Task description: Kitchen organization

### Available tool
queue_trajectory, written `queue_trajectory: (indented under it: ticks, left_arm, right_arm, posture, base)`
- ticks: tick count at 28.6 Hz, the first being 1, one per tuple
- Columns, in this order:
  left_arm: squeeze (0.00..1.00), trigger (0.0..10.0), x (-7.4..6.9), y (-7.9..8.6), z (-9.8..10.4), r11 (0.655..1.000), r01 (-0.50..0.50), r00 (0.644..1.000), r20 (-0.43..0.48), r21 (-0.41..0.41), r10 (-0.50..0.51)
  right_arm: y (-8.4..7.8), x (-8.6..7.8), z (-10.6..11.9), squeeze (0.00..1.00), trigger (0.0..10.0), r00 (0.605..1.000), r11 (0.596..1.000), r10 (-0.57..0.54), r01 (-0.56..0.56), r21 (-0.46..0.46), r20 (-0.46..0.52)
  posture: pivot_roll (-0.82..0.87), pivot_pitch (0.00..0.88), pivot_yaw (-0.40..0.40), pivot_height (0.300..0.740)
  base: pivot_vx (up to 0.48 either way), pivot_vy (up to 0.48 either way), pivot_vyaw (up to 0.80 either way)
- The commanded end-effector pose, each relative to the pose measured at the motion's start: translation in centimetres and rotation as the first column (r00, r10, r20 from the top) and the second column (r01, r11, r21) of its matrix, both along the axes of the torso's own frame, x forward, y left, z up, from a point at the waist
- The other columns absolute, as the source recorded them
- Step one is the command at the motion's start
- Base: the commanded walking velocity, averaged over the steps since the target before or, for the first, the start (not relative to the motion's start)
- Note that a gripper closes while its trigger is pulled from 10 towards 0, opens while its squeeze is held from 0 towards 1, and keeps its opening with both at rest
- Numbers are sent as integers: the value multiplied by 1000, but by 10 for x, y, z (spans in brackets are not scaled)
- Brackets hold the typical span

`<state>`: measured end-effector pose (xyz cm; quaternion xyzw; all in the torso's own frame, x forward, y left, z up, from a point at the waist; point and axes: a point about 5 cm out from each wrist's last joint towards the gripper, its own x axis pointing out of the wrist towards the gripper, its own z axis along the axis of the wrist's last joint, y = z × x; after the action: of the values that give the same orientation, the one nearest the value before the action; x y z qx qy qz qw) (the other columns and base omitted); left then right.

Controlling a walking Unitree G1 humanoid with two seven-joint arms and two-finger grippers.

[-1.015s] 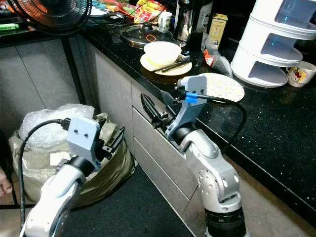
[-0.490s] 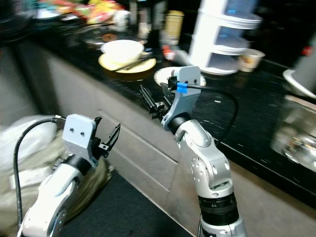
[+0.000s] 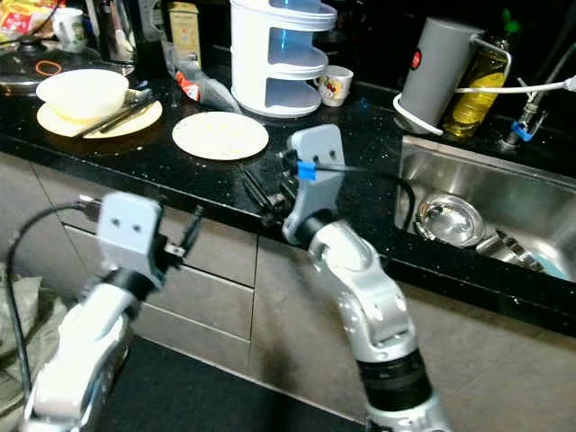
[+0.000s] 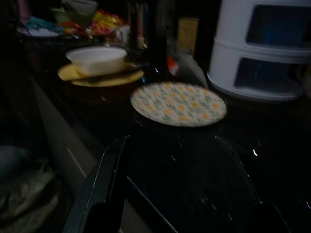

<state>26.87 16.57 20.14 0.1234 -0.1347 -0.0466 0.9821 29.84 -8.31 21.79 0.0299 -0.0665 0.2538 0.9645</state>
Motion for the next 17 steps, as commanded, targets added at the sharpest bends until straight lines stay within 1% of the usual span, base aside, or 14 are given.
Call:
queue_trajectory:
  ticks: [1,2,3,5,7,8,10,11,13,16,17]
  left_arm:
    - [0,10000,3,13,8,998,-64,998,29,11,64]
    - [0,10000,5,20,16,995,-98,994,58,17,97]
    - [0,10000,5,20,16,995,-98,994,58,17,97]
    - [0,10000,8,34,29,987,-160,982,108,25,156]
    - [0,10000,9,41,39,980,-198,971,139,29,193]
    - [0,10000,9,41,39,980,-198,971,139,29,193]
    - [0,10000,10,46,44,976,-217,965,156,34,209]
    - [0,10000,10,46,44,976,-217,965,156,34,209]
    - [0,10000,14,49,47,975,-220,964,161,36,212]
    - [0,10000,23,54,50,976,-218,964,156,1,215]
    - [0,10000,23,54,50,976,-218,964,156,1,215]
  right_arm:
    - [-10,-1,-10,0,10000,999,999,-38,38,-8,-20]
    - [-18,-2,-16,0,10000,997,998,-67,67,5,-38]
    - [-18,-2,-16,0,10000,997,998,-67,67,5,-38]
    - [-33,-7,-30,0,10000,987,990,-134,138,39,-83]
    - [-43,-13,-42,0,10000,976,978,-180,191,79,-126]
    - [-43,-13,-42,0,10000,976,978,-180,191,79,-126]
    - [-47,-20,-51,0,10000,964,966,-199,223,134,-174]
    - [-47,-20,-51,0,10000,964,966,-199,223,134,-174]
    - [-48,-27,-58,0,10000,959,961,-206,236,142,-195]
    - [-45,-35,-63,0,10000,958,964,-202,232,134,-205]
    - [-45,-35,-63,0,10000,958,964,-202,232,134,-205]
  posture:
    - [121,0,-128,740]
    - [121,0,-130,740]
    - [121,0,-130,740]
    - [119,0,-131,740]
    - [119,0,-131,740]
    - [119,0,-131,740]
    - [119,2,-134,740]
    - [119,2,-134,740]
    - [111,6,-134,740]
    - [108,6,-133,740]
    - [108,6,-133,740]
  base:
    - [0,0,0]
    - [0,0,0]
    - [0,0,0]
    - [0,0,0]
    - [0,0,0]
    - [0,0,0]
    - [0,0,0]
    - [0,0,0]
    - [0,0,0]
    - [0,0,0]
    - [0,0,0]
